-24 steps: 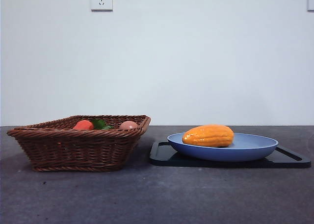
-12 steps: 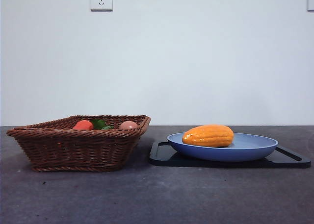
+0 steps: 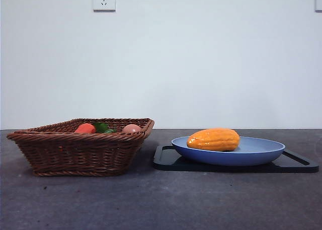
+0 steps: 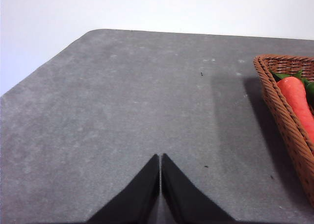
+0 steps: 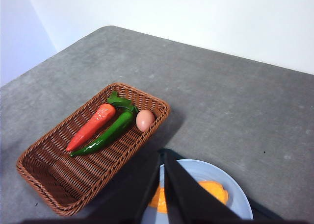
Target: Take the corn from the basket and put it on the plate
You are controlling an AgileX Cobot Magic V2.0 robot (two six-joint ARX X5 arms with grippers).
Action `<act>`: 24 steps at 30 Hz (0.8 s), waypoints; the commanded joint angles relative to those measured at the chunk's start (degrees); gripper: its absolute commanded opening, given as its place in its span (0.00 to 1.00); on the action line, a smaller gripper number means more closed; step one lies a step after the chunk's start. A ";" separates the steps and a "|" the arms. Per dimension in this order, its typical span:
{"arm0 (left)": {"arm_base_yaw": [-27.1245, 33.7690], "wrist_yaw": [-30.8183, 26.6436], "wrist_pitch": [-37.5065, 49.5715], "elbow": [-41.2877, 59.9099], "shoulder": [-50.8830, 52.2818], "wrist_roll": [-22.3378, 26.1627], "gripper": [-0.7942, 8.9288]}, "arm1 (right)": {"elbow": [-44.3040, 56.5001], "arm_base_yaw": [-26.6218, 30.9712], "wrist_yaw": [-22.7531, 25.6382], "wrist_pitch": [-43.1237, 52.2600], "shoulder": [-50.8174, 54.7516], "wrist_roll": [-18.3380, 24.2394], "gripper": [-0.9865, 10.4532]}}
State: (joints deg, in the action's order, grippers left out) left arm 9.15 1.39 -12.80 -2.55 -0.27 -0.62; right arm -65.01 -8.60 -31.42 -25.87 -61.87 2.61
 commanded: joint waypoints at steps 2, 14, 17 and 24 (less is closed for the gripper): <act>0.22 0.02 -3.04 0.52 0.13 -0.50 0.09 | -1.01 -0.15 -0.04 0.59 -0.52 0.20 0.09; 0.22 0.04 -2.23 0.52 0.09 -0.50 0.09 | -1.01 -0.15 -0.07 0.59 -0.52 0.20 0.09; 0.22 0.04 -2.23 0.52 0.09 -0.50 0.09 | -1.01 -0.15 -0.07 0.59 -0.52 0.20 0.09; 0.22 0.04 -2.23 0.52 0.09 -0.50 0.09 | -1.01 -0.17 -0.07 0.59 -0.52 0.20 0.09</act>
State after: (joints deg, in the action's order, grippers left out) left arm 9.15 1.32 -12.75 -2.57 -0.27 -0.86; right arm -65.01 -8.62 -31.42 -25.89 -61.87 2.61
